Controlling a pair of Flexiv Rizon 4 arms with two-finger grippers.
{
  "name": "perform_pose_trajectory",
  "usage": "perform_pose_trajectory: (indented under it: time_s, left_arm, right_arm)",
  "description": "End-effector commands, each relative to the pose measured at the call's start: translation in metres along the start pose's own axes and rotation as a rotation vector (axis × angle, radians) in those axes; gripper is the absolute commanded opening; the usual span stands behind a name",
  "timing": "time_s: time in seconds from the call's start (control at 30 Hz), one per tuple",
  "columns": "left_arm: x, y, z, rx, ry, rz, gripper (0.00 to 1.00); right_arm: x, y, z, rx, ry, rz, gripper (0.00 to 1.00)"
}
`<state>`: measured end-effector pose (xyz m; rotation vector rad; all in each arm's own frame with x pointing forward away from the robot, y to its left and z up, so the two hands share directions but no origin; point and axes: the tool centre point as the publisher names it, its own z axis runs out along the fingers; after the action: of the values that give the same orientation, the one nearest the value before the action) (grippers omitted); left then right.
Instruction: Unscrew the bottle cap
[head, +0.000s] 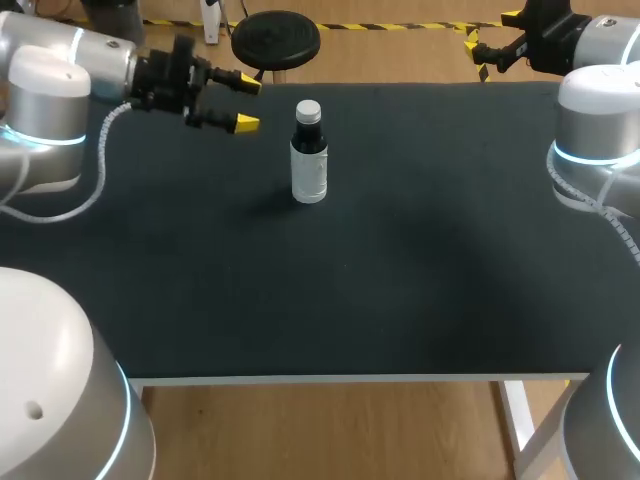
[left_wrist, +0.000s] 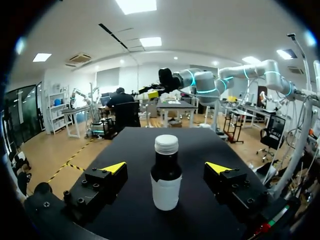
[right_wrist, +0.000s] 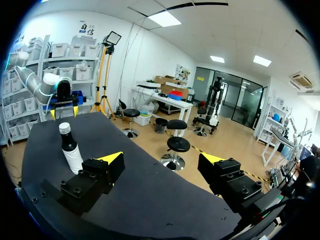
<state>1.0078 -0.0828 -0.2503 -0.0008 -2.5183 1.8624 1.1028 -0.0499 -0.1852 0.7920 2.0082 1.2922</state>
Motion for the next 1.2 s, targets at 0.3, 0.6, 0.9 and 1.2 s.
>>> perform_pose_trajectory:
  time_s: [0.3, 0.6, 0.9, 1.2]
  left_arm:
    - [-0.004, 0.018, 0.025, 0.005, 0.091, -0.025, 1.00]
    - [-0.004, 0.018, 0.044, -0.030, 0.090, -0.025, 1.00]
    - [0.000, 0.019, 0.059, -0.021, 0.110, 0.002, 1.00]
    - [0.000, 0.019, 0.074, -0.070, 0.136, 0.024, 1.00]
  right_arm:
    - [0.000, 0.000, 0.000, 0.000, 0.001, 0.000, 1.00]
    - [0.000, 0.000, 0.000, 0.000, 0.001, 0.000, 1.00]
    - [0.000, 0.000, 0.000, 0.000, 0.001, 0.000, 1.00]
    - [0.000, 0.000, 0.000, 0.000, 0.001, 0.000, 1.00]
